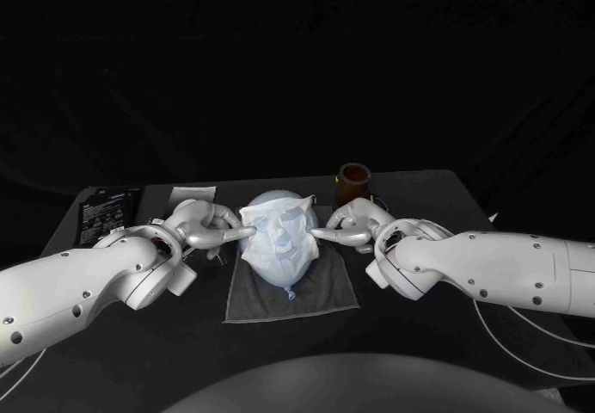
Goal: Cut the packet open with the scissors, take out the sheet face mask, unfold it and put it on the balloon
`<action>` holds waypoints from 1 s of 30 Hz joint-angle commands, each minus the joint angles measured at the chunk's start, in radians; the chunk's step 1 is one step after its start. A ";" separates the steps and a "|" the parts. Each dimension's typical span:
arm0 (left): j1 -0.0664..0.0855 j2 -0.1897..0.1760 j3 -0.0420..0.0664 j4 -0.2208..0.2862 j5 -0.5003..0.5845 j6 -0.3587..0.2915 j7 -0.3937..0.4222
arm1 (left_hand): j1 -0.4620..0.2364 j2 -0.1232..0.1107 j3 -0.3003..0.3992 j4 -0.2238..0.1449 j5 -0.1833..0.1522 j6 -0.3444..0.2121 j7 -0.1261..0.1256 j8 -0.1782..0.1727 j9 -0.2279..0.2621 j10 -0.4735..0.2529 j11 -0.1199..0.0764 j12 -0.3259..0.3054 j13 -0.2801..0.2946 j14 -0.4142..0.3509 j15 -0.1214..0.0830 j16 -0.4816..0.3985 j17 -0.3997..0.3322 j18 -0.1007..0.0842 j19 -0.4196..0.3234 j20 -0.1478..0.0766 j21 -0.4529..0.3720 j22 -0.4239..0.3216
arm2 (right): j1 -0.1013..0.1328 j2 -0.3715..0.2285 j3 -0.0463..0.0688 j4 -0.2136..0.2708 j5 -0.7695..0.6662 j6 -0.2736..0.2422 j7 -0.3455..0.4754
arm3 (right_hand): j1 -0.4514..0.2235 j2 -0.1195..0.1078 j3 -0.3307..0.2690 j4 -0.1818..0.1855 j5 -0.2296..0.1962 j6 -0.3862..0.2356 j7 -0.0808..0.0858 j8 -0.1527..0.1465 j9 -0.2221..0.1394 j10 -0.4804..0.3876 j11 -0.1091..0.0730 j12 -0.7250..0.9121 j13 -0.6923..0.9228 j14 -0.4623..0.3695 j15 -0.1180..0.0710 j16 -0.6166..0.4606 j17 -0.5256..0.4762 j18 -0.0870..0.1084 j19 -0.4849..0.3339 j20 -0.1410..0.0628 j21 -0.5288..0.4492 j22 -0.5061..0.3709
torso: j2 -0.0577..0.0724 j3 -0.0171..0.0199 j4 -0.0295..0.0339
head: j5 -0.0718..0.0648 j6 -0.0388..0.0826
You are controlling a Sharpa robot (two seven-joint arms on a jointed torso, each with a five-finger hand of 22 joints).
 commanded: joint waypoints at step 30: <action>-0.001 0.004 0.000 -0.003 0.006 0.015 -0.008 | 0.004 0.010 -0.008 0.001 0.002 -0.003 -0.004 0.004 0.002 0.006 -0.001 0.006 0.002 0.006 0.001 0.005 0.001 -0.003 0.002 0.002 0.004 0.002 | -0.002 -0.077 0.000 0.072 0.054 -0.036 0.143 | 0.163 0.018 0.276 -0.085 0.026 -0.128 0.090 -0.262 -0.137 0.104 0.074 0.003 0.263 0.104 0.058 0.004 0.263 -0.008 -0.016 0.041 -0.028 0.158 | -0.001 -0.0011 -0.0014 | -0.012 0.000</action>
